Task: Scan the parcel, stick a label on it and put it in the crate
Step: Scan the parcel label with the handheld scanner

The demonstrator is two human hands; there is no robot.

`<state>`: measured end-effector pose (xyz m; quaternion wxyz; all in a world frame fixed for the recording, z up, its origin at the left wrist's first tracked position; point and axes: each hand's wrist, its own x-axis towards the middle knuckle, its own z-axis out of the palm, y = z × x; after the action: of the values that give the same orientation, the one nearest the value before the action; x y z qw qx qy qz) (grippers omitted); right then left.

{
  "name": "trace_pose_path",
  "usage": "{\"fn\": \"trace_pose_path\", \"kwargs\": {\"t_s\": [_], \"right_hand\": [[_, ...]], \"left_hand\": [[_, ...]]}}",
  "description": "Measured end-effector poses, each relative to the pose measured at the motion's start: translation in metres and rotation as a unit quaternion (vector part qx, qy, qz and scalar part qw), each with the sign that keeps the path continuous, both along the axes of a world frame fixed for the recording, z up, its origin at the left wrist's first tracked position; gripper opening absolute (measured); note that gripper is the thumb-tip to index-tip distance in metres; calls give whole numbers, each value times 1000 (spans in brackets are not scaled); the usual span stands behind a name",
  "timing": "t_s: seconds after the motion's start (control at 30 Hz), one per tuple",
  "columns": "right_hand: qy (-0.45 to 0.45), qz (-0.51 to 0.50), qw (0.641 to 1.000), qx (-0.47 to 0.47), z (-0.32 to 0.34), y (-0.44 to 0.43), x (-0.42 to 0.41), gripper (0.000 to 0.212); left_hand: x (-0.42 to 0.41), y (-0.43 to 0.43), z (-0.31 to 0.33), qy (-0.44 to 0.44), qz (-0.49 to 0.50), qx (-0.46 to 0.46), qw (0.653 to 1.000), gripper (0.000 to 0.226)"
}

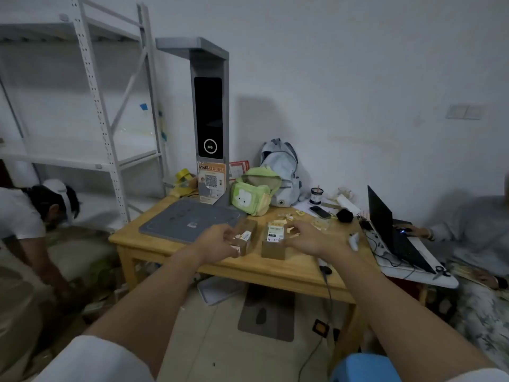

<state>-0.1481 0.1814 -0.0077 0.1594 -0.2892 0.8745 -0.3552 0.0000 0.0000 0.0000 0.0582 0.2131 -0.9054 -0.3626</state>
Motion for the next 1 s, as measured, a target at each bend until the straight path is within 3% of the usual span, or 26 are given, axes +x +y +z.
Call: {"fn": "trace_pose_path", "kwargs": {"t_s": [0.43,0.73,1.0], "right_hand": [[-6,14,999,-50,13,-90,-122,60],[-21,6,998,-58,9,-125,-185,59],[-31,-63,996,-55,2,-130,-243,66]], "left_hand": [[-130,-96,12,-7,-17,-56,998,64],[-204,-133,6,1,-3,12,1000,63],[-276,-154,-1,-14,-48,33,998,66]]}}
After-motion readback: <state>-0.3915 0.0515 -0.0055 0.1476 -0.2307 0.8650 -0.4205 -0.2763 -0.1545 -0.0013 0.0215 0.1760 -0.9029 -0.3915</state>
